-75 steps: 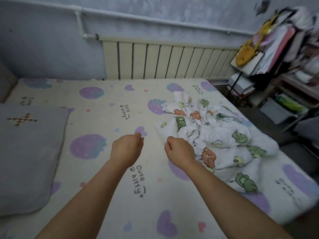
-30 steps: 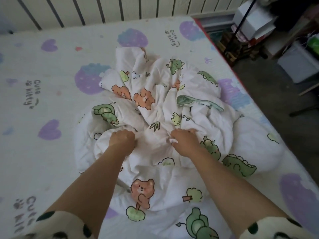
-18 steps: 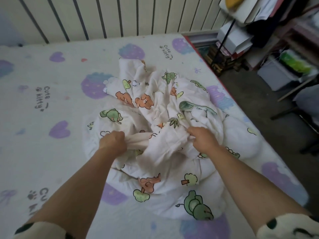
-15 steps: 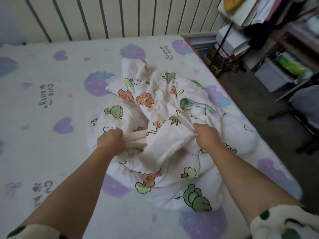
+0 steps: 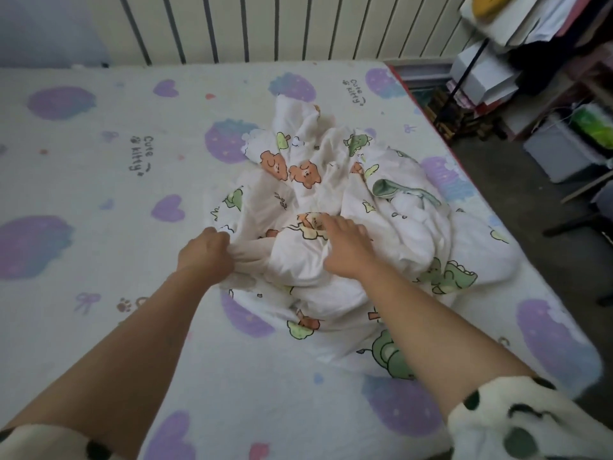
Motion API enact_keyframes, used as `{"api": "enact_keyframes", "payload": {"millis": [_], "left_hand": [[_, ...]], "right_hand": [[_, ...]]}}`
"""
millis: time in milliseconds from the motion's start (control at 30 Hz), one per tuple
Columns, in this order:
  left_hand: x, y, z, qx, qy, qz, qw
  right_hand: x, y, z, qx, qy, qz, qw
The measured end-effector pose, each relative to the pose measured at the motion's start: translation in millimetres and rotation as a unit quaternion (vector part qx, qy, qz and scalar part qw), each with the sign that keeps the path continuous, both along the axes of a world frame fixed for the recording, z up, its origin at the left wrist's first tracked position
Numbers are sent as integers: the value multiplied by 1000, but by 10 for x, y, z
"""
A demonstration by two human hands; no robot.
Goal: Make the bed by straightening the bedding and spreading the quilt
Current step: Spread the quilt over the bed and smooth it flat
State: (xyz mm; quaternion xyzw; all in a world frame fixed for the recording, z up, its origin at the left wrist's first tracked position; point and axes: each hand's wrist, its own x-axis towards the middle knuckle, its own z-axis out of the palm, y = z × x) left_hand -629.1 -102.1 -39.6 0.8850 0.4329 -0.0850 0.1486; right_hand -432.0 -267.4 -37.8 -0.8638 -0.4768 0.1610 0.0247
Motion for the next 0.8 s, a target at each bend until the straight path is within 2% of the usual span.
{"api": "enact_keyframes", "payload": {"millis": [67, 167, 300, 433, 533, 600, 700, 800], "left_hand": [[21, 14, -8, 8, -19, -9, 1000], [38, 52, -8, 14, -2, -17, 1000], [116, 39, -113, 0, 7, -28, 1000], [628, -253, -234, -15, -25, -184, 983], [977, -433, -269, -16, 24, -256, 966], [1094, -398, -272, -25, 23, -223, 974], [1187, -276, -158, -62, -26, -188, 980], [1133, -62, 43, -31, -59, -158, 985]], "right_hand": [[-137, 182, -118, -11, -26, 46, 999], [-147, 257, -132, -73, -65, 70, 993], [20, 109, -102, -56, -36, 57, 996], [263, -35, -50, -24, 59, 35, 997], [420, -164, 8, -26, 72, 39, 996], [552, -278, 30, -24, 64, 35, 997], [740, -438, 121, -23, 50, 9, 998], [917, -553, 221, -44, 4, -10, 999]]}}
